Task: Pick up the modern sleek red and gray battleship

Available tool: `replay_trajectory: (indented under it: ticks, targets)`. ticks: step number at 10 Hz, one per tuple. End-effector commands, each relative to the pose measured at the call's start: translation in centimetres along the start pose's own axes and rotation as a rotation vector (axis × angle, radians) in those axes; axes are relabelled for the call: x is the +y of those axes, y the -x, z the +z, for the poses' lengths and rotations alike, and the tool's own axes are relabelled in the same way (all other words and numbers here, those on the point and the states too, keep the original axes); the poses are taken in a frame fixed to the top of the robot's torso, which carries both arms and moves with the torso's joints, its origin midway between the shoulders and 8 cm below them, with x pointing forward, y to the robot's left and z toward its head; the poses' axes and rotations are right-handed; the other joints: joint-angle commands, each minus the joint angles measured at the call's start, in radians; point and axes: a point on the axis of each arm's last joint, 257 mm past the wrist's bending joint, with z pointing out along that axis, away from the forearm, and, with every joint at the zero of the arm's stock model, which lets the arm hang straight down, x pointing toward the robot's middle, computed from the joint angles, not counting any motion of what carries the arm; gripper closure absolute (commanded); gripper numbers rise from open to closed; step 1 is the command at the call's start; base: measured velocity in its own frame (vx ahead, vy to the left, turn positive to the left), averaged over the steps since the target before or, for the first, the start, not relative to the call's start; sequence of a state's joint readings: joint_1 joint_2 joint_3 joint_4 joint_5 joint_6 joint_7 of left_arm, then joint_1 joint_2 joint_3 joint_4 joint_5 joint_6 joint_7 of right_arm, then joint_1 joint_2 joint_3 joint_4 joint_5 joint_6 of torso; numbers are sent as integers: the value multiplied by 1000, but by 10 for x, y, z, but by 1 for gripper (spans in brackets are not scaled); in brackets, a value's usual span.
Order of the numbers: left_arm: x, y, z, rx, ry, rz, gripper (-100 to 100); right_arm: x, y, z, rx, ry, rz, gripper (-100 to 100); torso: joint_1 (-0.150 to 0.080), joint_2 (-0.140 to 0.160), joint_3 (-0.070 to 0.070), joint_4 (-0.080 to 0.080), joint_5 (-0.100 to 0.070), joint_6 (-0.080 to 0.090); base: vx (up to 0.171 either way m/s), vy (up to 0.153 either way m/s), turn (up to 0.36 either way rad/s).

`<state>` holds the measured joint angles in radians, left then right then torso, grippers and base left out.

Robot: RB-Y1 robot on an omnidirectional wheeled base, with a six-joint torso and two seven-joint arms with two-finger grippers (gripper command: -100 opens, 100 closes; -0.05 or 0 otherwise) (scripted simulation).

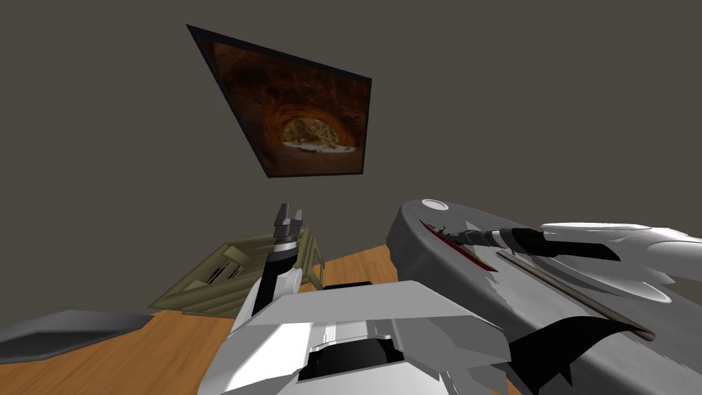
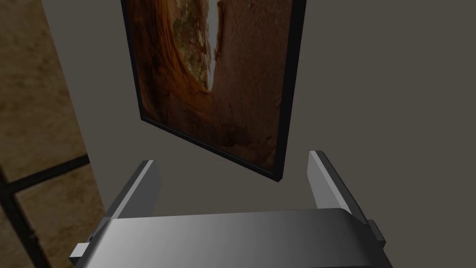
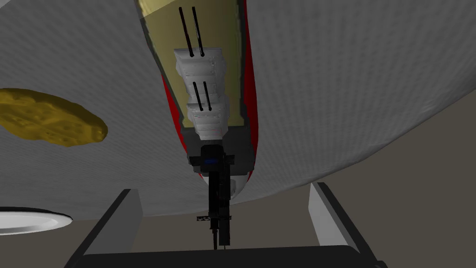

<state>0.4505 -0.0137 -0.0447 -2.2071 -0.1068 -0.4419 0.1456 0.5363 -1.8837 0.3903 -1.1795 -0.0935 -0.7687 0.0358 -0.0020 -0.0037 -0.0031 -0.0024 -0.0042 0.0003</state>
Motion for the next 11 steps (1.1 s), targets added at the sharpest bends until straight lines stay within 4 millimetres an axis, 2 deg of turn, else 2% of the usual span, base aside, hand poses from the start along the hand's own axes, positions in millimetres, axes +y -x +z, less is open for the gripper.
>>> replay_trajectory:
  ticks: [1,2,6,7,8,10,11]
  targets:
    - [0,0,0,0,0,0,0,0,0,0,0,0,0,-100,0,0,0,0,0,0,0,0,0]
    - [0,0,0,0,0,0,0,0,0,0,-3,-1,3,100,0,0,0,0,0,0,0,0,0]
    - [0,0,0,0,0,0,0,-1,2,0,-4,-2,1,100,-1,0,0,-1,-1,0,0,0,0]
    - [0,0,0,0,0,0,0,-1,2,0,-4,-2,1,0,-1,0,0,-1,-1,0,0,0,0]
    - [0,0,0,0,0,0,0,19,-3,14,-18,51,44,100,-1,0,0,-1,-1,0,4,-30,-211]
    - [0,0,0,0,0,0,0,21,15,15,-35,56,42,100,-2,3,0,-3,-7,3,-6,-17,-59]
    - [0,0,0,0,0,0,0,20,9,16,-14,55,26,100,-2,3,0,-3,-8,2,-6,-4,23]
